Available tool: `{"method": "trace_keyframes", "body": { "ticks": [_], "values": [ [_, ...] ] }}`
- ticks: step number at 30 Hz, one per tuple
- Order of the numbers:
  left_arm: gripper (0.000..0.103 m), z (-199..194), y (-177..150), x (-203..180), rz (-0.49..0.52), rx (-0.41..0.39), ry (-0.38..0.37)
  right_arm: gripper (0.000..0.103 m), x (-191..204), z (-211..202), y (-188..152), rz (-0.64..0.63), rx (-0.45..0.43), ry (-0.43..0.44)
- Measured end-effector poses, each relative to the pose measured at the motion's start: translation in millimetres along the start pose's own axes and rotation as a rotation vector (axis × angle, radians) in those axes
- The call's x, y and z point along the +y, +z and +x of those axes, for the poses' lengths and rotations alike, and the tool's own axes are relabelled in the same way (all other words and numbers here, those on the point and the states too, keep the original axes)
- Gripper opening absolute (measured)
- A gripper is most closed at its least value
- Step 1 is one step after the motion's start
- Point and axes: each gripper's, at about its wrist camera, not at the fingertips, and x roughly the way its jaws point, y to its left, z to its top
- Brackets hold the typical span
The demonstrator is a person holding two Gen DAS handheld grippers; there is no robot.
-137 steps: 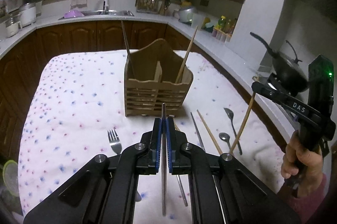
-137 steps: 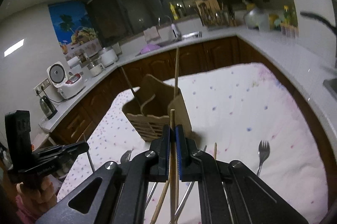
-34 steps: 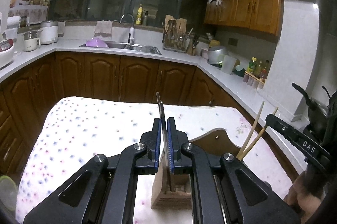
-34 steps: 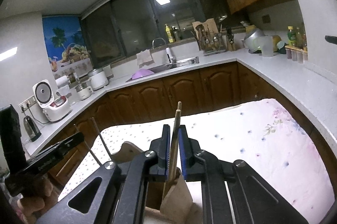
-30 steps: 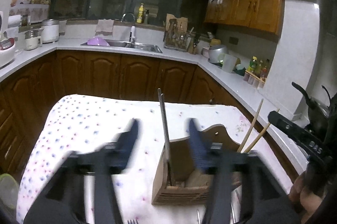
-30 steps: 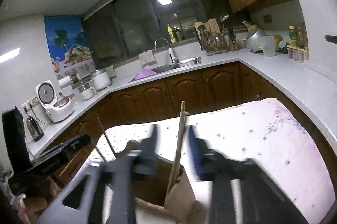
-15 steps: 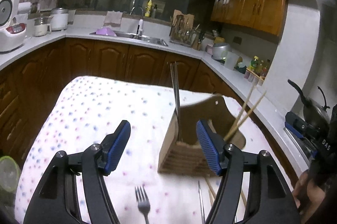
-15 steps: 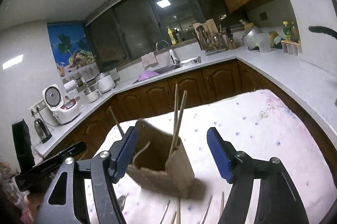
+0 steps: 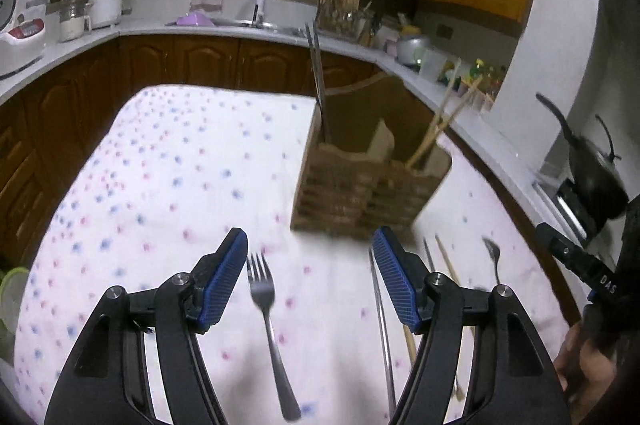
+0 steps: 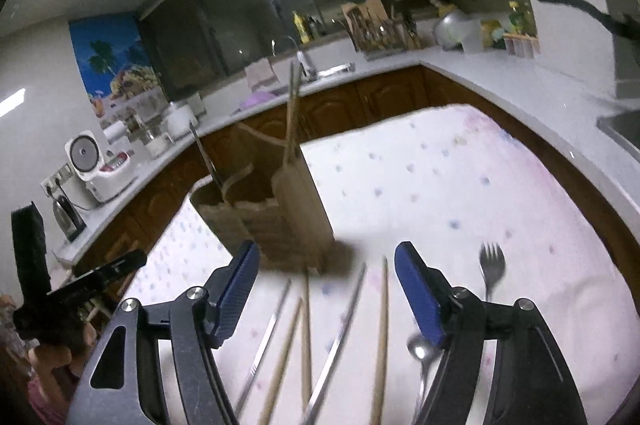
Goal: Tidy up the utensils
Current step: 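Grasp a third steel chopstick with the left tool while the right tool grasps a wooden chopstick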
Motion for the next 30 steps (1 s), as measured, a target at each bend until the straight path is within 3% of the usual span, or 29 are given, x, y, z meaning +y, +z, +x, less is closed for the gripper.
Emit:
{"method": "trace_keyframes", "body": {
  "ticks": [3, 6, 11, 22, 24, 25, 30],
  "values": [
    [0.066, 4.0, -14.1, -3.5, 0.008, 0.037, 0.001, 0.072, -4.3, 1.1, -12.8, 0.002, 0.04, -0.011],
    [0.067, 8.7, -24.0, -6.7, 0.018, 0.073, 0.005, 0.08, -7.0, 3.7, -24.2, -0.001, 0.081, -0.034],
    [0.067, 17.5, -31.3, -11.1, 0.038, 0.12, 0.015, 0.081, -11.0, 4.6, -35.2, -0.007, 0.108, -0.044],
    [0.067, 38.4, -36.5, -18.7, 0.072, 0.2, 0.021, 0.081, -14.0, 27.8, -37.8, -0.021, 0.197, -0.064],
    [0.067, 41.9, -36.6, -18.8, 0.074, 0.21, 0.022, 0.084, -14.0, 33.7, -37.1, -0.022, 0.222, -0.075],
    [0.067, 44.0, -36.1, -19.1, 0.075, 0.214, 0.022, 0.088, -14.4, 35.8, -37.0, -0.023, 0.227, -0.076],
    [0.067, 57.1, -35.5, -23.2, 0.094, 0.242, 0.024, 0.087, -16.0, 47.8, -30.5, -0.066, 0.224, -0.096]
  ]
}}
